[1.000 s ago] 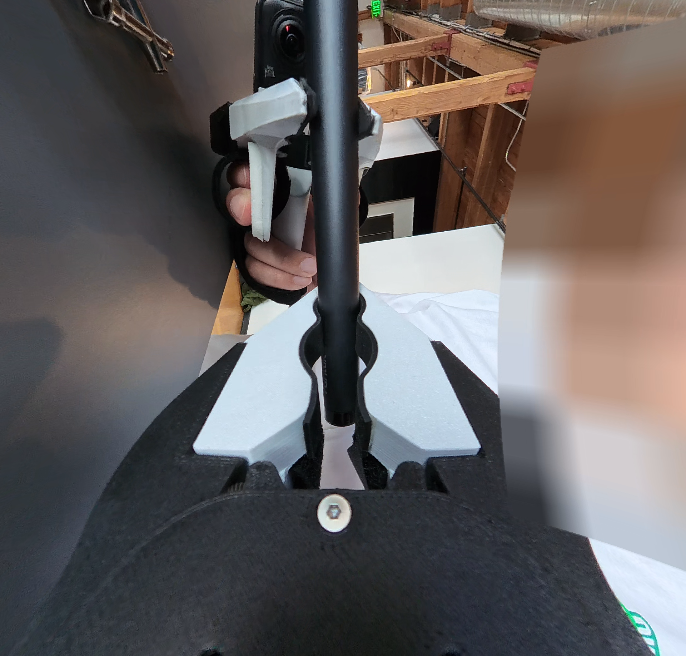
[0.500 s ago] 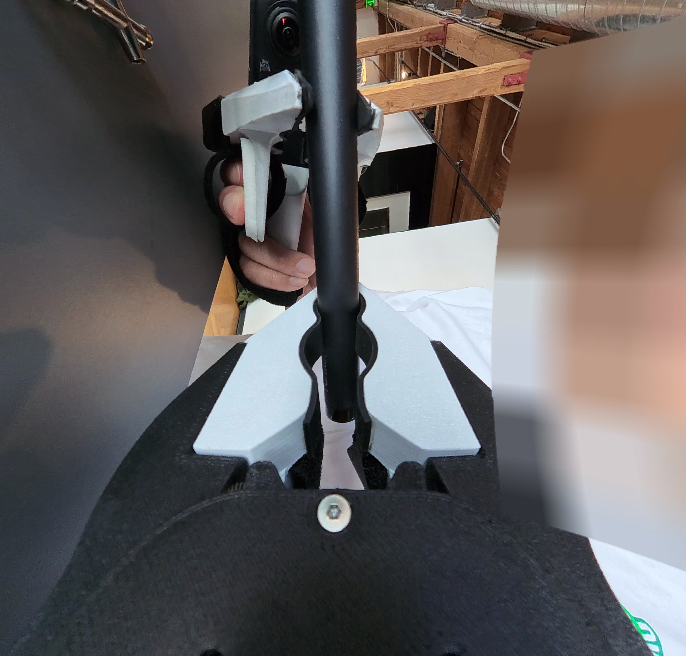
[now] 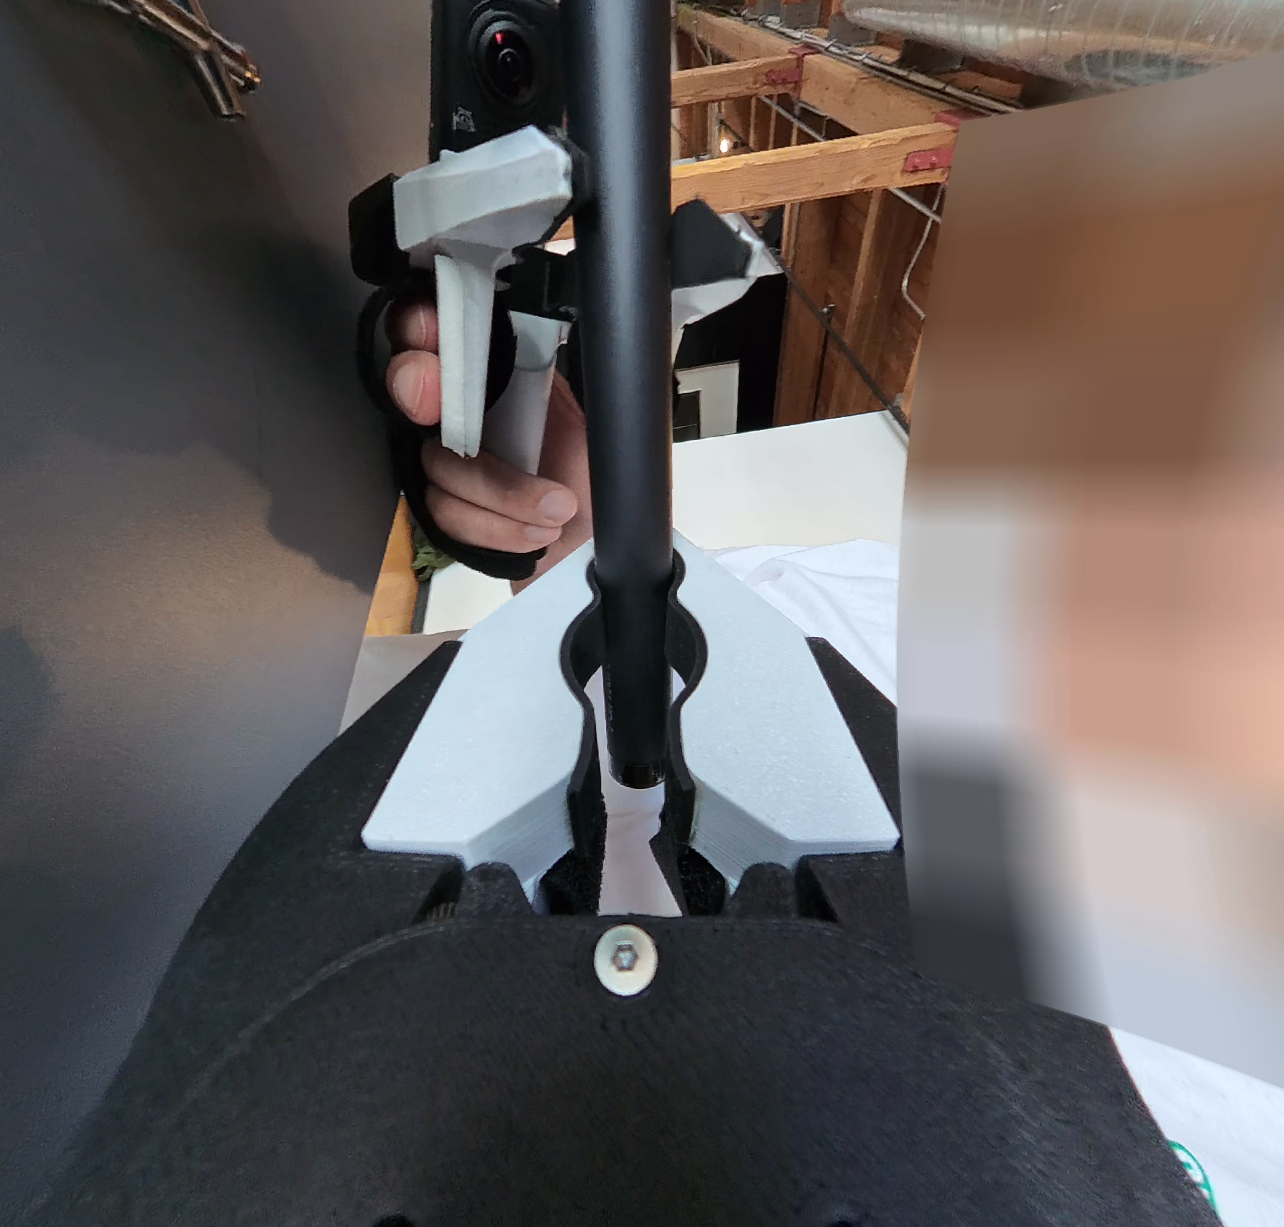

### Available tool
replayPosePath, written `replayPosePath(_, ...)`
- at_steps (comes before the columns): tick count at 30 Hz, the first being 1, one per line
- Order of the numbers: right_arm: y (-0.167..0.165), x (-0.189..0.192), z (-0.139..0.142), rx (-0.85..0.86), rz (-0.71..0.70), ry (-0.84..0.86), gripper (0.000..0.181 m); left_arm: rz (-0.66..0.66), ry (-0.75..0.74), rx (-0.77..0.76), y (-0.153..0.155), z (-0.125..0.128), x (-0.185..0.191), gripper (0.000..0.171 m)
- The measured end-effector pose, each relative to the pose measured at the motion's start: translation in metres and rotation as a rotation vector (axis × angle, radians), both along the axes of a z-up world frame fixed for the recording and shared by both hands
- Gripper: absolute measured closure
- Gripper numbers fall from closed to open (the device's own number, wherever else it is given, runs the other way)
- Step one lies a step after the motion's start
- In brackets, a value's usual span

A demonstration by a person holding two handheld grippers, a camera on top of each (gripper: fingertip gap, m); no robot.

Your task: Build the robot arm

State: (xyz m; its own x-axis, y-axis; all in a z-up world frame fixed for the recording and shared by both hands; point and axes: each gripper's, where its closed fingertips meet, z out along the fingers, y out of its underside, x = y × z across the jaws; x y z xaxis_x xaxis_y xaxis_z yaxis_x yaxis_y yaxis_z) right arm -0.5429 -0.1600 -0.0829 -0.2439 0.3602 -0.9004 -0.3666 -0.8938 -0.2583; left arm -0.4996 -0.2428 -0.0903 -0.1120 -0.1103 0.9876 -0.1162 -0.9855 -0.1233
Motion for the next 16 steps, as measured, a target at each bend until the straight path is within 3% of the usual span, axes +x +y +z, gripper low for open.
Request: replayPosePath(16, -0.0053, 0.0014, -0.0049, -0.057, 0.025, 0.007, 0.164, 0.008, -0.050, -0.040, 0.0049, 0.0042, 0.0043, 0.163)
